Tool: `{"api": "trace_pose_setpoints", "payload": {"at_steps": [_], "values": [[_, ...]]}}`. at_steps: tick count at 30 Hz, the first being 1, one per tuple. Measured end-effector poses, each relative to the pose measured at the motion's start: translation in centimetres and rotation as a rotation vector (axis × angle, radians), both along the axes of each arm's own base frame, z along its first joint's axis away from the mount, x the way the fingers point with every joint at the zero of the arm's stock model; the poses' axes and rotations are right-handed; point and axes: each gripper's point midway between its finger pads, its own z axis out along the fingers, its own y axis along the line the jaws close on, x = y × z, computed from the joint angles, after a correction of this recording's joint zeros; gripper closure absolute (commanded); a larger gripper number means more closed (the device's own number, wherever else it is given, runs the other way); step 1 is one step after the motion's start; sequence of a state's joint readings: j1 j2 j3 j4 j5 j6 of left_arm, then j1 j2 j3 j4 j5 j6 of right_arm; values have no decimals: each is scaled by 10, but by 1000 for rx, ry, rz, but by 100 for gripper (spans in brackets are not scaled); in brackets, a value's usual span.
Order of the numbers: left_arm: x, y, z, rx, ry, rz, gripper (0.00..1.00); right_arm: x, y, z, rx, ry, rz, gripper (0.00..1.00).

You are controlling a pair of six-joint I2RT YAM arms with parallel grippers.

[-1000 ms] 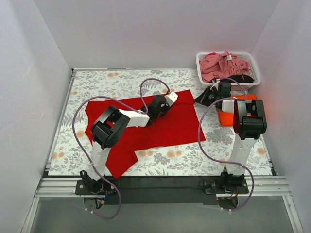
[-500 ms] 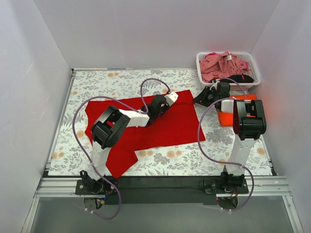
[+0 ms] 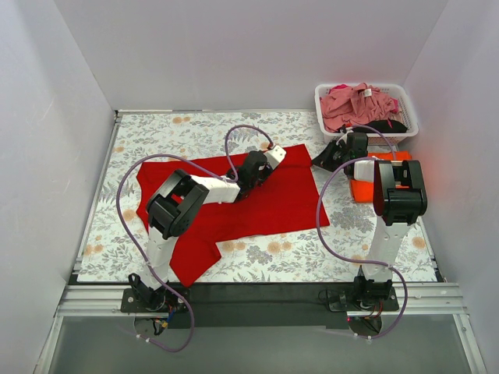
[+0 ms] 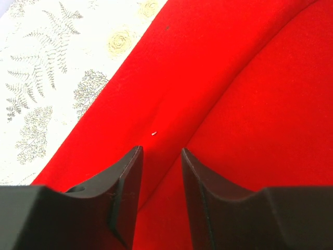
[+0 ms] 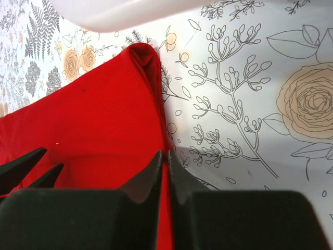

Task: Fold and stack the t-shirts
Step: Fold the tshirt

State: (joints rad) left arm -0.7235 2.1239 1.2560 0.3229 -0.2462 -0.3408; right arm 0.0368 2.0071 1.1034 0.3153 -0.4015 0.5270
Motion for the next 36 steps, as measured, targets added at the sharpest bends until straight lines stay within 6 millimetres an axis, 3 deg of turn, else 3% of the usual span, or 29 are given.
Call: {"api": "trace_pose_setpoints", "payload": {"at_steps": [3, 10, 26, 36], "values": [[0, 0, 0, -11, 6, 7, 64, 0, 0, 0, 0, 2, 2, 99], [-12, 10, -8, -12, 33, 29, 62, -2, 0, 1, -5, 25, 5, 99], [-36, 47, -3, 5, 43, 115, 62, -10, 5, 12, 9, 120, 30, 99], [-39, 60, -9, 37, 29, 153, 63, 6, 9, 39, 26, 79, 45, 99]]}}
